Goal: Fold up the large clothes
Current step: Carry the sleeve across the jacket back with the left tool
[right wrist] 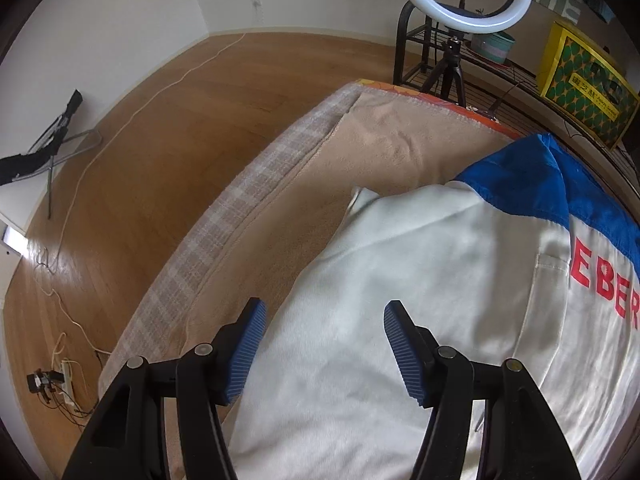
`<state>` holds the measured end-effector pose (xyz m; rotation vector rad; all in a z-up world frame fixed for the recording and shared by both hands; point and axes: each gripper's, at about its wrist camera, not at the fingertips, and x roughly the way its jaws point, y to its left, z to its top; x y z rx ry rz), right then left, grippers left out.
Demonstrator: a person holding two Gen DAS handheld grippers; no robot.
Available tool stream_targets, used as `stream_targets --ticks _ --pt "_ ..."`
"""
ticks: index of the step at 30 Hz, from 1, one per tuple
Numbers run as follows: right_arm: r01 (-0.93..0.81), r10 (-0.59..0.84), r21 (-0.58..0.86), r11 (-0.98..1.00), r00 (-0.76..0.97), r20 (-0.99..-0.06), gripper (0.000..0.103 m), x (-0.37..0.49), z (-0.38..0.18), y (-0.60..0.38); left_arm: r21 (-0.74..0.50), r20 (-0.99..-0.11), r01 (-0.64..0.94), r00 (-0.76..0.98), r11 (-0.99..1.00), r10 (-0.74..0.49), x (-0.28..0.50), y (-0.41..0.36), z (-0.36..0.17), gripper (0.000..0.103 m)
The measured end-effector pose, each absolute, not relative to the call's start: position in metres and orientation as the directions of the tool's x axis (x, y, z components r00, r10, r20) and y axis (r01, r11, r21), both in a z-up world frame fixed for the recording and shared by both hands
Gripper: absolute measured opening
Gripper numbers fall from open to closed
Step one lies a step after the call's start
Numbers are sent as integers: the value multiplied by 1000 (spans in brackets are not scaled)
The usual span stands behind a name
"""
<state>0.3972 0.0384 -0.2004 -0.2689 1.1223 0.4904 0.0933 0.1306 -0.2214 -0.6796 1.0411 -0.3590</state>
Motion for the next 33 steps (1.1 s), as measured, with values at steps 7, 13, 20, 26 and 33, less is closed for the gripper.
stream_targets --ticks 7,13,20,26,33 --pt "-504 88 -111 857 355 -931 47 408 -228 64 -665 -656 -29 499 746 -566 88 139 -210 4" --pt "-479 124 -65 875 352 -928 2 417 -222 57 -657 -651 -29 525 753 -548 82 153 -197 3" --pt "-462 194 -10 887 392 -899 0 422 -203 64 -610 -700 -94 529 787 -479 85 177 -207 3" --pt "-470 199 15 882 343 -918 7 427 -238 73 -591 -732 -125 500 797 -464 87 177 -223 3" --pt "-531 350 134 837 331 -876 32 406 -191 36 -603 -707 -146 552 784 -442 68 201 -210 36"
